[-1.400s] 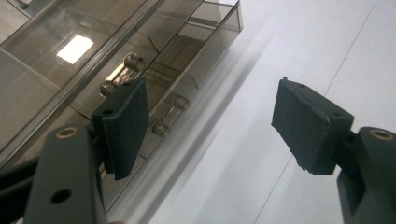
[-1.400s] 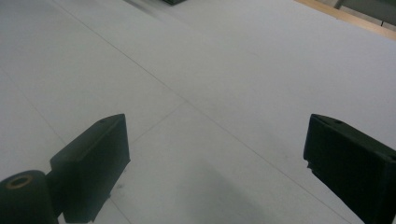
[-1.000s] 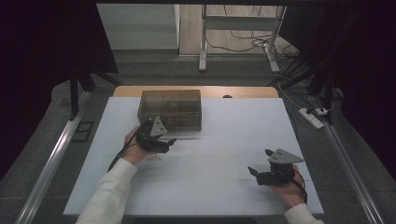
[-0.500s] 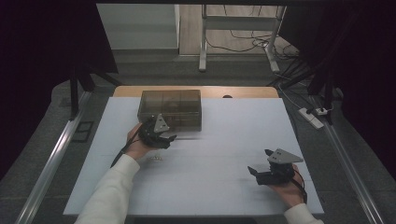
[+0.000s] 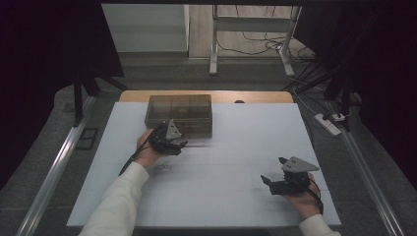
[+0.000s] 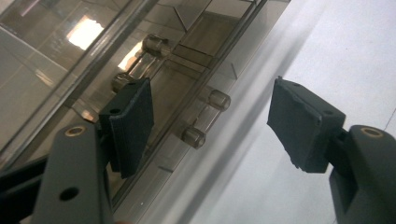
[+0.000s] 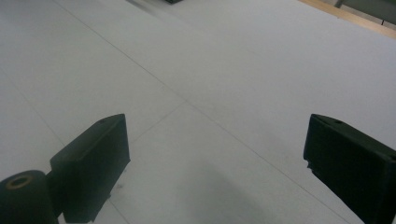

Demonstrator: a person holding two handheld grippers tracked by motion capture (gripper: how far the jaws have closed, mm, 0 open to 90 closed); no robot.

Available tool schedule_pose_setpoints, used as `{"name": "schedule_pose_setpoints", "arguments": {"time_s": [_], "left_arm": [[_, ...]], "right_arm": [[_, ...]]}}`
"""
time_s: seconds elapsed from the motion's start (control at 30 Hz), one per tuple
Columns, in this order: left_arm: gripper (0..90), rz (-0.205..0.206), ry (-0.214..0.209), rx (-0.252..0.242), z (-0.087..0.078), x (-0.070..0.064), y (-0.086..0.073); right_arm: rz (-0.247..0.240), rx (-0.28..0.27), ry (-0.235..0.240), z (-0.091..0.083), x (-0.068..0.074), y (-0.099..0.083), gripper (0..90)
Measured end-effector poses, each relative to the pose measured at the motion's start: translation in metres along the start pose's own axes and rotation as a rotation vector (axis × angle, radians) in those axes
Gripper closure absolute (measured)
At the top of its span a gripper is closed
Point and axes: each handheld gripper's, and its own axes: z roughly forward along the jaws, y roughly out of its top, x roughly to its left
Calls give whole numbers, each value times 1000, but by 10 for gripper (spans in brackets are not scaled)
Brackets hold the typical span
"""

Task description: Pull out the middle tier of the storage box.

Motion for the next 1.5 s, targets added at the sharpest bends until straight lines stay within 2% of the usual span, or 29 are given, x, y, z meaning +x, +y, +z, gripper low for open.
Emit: {"name": "schedule_pose_setpoints", "arguments": {"time_s": [0.3, 0.5, 0.8, 0.93, 0.97, 1.5], "left_arm": [[340, 23, 10, 8, 5, -3, 1], [400, 62, 43, 34, 12, -6, 1], [433, 70, 77, 51, 16, -6, -1], [481, 55, 91, 46, 16, -4, -2], [507, 65, 100, 46, 16, -4, -2], [538, 99, 97, 47, 13, -6, -2]], "right_arm": [[0, 3, -1, 0, 0, 0, 68], [-2, 3, -3, 0, 1, 0, 68], [-2, 2, -5, 0, 0, 0, 68], [-2, 2, -5, 0, 1, 0, 68], [-2, 3, -8, 0, 0, 0, 68], [3, 2, -1, -1, 0, 0, 68]]}}
